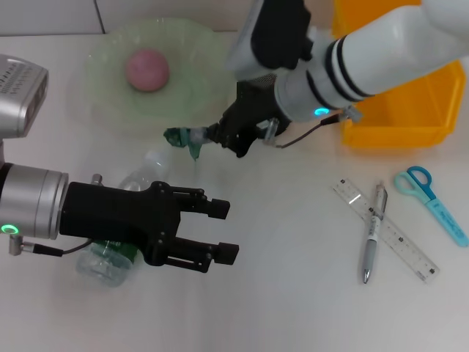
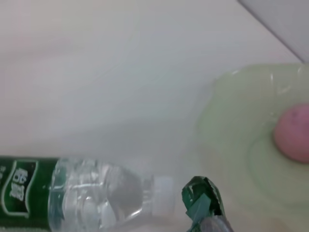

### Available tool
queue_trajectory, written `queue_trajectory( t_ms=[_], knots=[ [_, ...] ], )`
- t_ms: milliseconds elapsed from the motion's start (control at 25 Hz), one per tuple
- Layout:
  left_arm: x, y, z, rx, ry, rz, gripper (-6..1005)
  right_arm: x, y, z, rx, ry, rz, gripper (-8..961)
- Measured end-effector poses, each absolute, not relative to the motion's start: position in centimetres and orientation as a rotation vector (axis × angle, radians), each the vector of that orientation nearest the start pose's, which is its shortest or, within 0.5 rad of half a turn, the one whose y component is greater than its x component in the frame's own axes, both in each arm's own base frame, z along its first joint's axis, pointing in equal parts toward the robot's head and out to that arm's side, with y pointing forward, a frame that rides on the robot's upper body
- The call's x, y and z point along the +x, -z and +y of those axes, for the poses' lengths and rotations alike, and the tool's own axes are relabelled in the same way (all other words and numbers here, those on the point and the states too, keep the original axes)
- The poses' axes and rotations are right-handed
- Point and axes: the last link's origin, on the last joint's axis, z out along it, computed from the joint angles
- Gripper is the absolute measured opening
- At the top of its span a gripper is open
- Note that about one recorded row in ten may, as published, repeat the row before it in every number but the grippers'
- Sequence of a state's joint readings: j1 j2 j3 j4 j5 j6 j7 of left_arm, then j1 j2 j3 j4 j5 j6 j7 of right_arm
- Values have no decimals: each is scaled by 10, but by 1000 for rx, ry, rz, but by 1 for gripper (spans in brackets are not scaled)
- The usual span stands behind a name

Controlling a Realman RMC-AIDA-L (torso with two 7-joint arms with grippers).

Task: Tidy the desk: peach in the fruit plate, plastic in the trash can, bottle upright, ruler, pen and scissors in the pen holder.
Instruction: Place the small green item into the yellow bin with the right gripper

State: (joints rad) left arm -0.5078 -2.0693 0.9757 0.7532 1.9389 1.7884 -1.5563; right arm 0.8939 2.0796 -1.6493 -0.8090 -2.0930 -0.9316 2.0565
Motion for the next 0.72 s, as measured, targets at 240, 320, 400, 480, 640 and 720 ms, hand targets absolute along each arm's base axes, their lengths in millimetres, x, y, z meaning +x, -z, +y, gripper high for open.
queue_trajectory(
  t_ms=[240,320,400,480,640,720],
  knots=[
    [-227,14,292,-3131,698,-642,712,111,73,406,-2816,-7,287,38],
    [-227,14,292,-3132,699,-641,712,110,58,404,-2796,-64,295,41],
    [-227,14,292,-3132,699,-641,711,109,39,402,-2758,-141,301,44],
    [-227,14,292,-3131,698,-640,710,110,21,398,-2713,-224,310,48],
    [-227,14,292,-3131,697,-636,709,125,-18,389,-2612,-409,378,54],
    [-227,13,293,-3131,694,-632,709,143,-40,387,-2533,-488,432,58]
  ],
)
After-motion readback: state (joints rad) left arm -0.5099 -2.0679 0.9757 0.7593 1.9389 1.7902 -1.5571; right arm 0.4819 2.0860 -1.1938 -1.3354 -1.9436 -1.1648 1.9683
